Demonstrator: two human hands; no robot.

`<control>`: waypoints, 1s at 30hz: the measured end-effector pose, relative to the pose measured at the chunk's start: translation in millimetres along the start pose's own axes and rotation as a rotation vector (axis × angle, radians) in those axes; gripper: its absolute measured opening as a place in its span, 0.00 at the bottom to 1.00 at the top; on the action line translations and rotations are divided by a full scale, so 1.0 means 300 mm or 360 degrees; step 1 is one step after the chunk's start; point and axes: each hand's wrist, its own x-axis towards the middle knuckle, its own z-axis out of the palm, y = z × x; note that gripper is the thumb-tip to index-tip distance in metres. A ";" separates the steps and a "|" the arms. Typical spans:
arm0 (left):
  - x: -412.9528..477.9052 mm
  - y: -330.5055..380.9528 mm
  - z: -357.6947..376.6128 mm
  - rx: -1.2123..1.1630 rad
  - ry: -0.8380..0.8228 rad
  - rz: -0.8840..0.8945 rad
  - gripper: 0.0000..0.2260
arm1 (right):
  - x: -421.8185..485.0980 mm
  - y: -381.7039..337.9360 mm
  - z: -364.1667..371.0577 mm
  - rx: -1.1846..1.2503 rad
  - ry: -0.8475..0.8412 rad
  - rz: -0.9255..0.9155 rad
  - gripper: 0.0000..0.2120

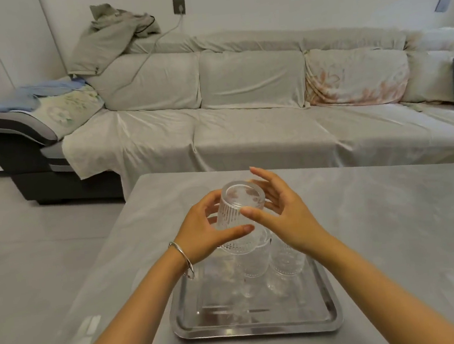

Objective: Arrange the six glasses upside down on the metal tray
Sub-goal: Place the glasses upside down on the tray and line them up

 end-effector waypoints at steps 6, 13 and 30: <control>-0.046 -0.114 -0.045 -0.0154 0.0205 -0.0171 0.32 | -0.002 0.127 -0.028 -0.0250 -0.0041 0.0141 0.18; -0.070 -0.221 -0.072 -0.0183 0.0349 -0.0282 0.34 | -0.052 0.280 -0.051 -0.0948 -0.0170 0.0189 0.26; -0.068 -0.326 0.003 -0.0013 0.0212 -0.0304 0.31 | -0.066 0.346 -0.029 -0.1320 -0.0098 0.0001 0.28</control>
